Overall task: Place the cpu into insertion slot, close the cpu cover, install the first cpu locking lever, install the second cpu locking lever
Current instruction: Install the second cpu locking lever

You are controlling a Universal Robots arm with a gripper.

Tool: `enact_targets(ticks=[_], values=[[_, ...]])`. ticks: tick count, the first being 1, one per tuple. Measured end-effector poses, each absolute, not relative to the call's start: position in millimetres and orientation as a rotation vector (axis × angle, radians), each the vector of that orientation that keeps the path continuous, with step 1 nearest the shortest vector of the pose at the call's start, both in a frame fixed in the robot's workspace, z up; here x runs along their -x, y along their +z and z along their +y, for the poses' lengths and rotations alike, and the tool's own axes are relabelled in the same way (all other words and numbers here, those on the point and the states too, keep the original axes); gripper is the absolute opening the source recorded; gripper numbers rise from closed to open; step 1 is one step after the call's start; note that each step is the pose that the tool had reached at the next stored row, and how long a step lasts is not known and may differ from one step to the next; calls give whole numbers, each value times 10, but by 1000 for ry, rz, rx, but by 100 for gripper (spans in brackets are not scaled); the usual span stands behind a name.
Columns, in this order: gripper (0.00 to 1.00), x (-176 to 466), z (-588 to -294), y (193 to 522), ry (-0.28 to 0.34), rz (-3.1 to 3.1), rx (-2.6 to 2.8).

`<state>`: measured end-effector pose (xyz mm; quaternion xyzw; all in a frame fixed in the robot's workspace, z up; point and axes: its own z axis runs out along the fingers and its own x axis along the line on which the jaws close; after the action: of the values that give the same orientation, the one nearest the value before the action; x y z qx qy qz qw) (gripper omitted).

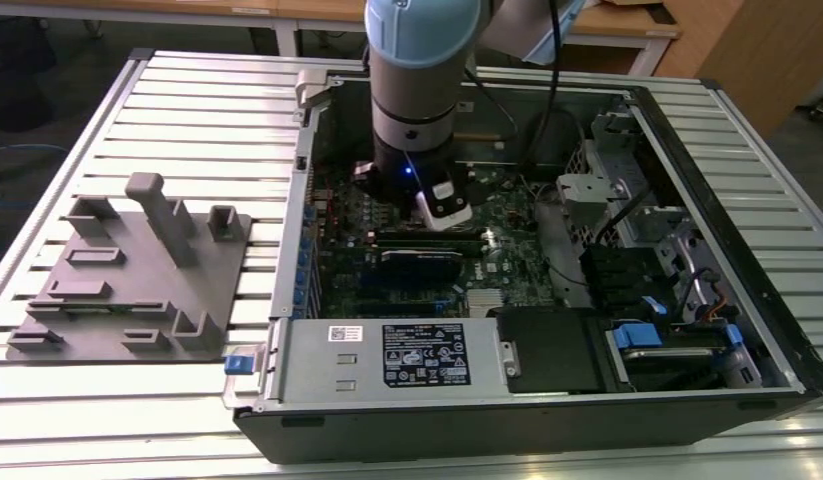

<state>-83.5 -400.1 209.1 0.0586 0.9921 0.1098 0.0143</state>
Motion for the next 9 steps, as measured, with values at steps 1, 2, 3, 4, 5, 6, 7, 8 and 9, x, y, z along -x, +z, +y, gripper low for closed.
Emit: enact_targets(ticks=[1, 2, 3, 4, 5, 6, 7, 8, 9], values=[[11, 829, -3967, 2090, 338, 3089, -182], [11, 822, -3931, 2089, 335, 3089, -182], [11, 814, -3896, 2088, 332, 3089, -182], [11, 806, -3862, 2087, 328, 3090, -182], [11, 797, -3831, 2087, 324, 3090, -182], [11, 786, -3802, 2086, 320, 3090, -182], [11, 769, -3778, 2084, 317, 3090, -182], [11, 747, -3761, 2083, 313, 3091, -182], [11, 724, -3750, 2083, 307, 3091, -182]])
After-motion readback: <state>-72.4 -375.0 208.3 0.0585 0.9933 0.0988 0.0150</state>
